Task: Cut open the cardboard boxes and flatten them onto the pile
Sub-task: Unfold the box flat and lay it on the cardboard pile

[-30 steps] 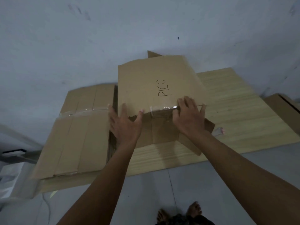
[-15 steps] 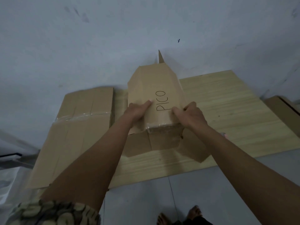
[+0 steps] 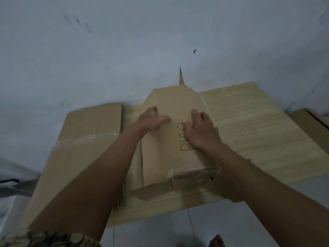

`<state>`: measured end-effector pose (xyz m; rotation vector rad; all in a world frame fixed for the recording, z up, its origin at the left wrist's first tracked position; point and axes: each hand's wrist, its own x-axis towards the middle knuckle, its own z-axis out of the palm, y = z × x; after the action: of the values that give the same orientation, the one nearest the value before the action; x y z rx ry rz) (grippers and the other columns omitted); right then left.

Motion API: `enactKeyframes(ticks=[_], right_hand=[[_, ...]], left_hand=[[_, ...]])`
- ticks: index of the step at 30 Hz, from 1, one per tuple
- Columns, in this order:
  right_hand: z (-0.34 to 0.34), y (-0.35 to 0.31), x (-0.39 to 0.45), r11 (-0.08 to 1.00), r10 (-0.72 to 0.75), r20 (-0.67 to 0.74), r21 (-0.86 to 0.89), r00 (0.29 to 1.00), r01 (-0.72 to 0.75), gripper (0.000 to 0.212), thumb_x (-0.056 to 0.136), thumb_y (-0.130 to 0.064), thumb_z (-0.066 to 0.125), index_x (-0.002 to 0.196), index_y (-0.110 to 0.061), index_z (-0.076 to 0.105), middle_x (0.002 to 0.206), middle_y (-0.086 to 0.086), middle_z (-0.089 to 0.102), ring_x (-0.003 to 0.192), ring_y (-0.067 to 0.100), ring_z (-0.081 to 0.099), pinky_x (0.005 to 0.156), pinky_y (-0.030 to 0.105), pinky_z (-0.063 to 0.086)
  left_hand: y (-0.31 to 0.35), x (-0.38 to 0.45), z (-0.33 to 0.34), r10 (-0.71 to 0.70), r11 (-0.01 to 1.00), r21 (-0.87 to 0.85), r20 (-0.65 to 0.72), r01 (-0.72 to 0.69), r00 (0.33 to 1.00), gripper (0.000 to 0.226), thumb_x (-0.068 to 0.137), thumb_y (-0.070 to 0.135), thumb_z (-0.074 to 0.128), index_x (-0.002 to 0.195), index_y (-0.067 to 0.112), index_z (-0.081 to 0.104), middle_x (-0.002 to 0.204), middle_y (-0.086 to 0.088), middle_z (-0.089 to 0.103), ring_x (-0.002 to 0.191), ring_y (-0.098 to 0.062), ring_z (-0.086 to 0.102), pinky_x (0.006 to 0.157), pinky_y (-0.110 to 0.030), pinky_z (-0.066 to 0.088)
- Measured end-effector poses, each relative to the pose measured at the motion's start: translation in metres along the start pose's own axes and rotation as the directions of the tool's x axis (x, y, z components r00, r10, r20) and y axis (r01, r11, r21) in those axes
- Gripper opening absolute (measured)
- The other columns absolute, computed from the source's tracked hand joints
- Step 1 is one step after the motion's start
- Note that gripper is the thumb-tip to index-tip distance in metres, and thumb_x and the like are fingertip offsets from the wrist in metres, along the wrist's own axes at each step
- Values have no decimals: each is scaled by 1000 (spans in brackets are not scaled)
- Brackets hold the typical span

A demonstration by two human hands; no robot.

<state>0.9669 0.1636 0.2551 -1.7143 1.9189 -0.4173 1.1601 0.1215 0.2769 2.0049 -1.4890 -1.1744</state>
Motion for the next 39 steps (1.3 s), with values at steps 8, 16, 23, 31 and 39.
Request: enactKeyframes(ticks=[8,16,23,31,39], right_hand=[[-30,-12,40,1000,-7,-28,27,1000,8,45,94,-52,50,131,-28,44,139,4,40,124,28,47,105,49,41],[-40,-47,165,996,36,-125,90,992,-25,64,97,-64,37,132,-15,58,134,9,55,125,30,52,105,47,40],[-31,-61,208,987,160,20,20,987,-160,31,94,-47,53,103,-18,52,119,6,61,112,32,60,97,41,47],[-30,-57,177,979,126,-247,186,961,-81,35,92,-38,47,80,-10,65,81,5,65,80,30,63,79,38,49],[-62,-80,137,981,0,-393,180,919,77,42,95,-36,47,64,-9,55,65,4,58,63,24,56,60,31,34]], left_hand=[[36,68,-11,78,996,58,-239,-66,968,60,102,53,44,147,13,46,149,-13,49,134,-34,47,109,-41,39],[43,127,-24,-72,987,120,-265,107,961,80,102,65,32,137,-3,56,145,-23,53,132,-38,50,105,-39,39],[39,148,-41,-330,941,66,-30,331,944,93,89,83,31,154,17,41,154,-15,44,133,-35,47,107,-51,38],[46,138,-61,-490,871,172,237,460,839,83,88,87,22,115,20,61,102,-9,61,95,-30,60,100,-56,45],[54,102,-79,-437,867,-14,461,499,772,84,84,83,48,127,12,61,129,-17,62,119,-40,60,101,-66,45]])
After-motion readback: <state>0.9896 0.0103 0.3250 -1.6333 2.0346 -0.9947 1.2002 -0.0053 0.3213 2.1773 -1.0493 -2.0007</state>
